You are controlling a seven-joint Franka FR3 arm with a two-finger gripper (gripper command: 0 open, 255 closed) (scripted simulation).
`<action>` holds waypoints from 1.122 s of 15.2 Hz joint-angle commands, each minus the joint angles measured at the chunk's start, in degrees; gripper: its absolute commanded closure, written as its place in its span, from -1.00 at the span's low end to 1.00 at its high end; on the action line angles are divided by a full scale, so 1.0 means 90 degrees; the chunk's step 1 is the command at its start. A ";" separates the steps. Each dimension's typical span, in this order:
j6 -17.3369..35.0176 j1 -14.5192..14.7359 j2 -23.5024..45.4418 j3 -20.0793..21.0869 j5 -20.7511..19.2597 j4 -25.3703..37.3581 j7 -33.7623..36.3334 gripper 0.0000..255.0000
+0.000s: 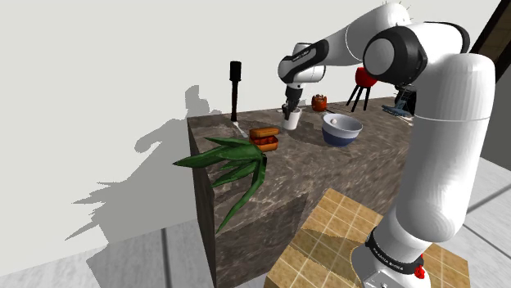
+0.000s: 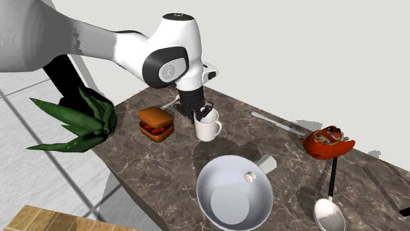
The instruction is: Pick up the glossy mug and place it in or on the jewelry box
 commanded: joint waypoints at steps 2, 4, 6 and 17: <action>-0.0237 0.0013 -0.0117 -0.0029 -0.0066 0.0130 0.0033 1.00; -0.0386 0.0021 -0.0181 -0.0043 -0.0102 0.0220 0.0055 1.00; -0.0537 0.0029 -0.0240 -0.0056 -0.0136 0.0317 0.0076 1.00; -0.1397 0.0044 -0.0474 -0.0104 -0.0272 0.0966 0.0159 1.00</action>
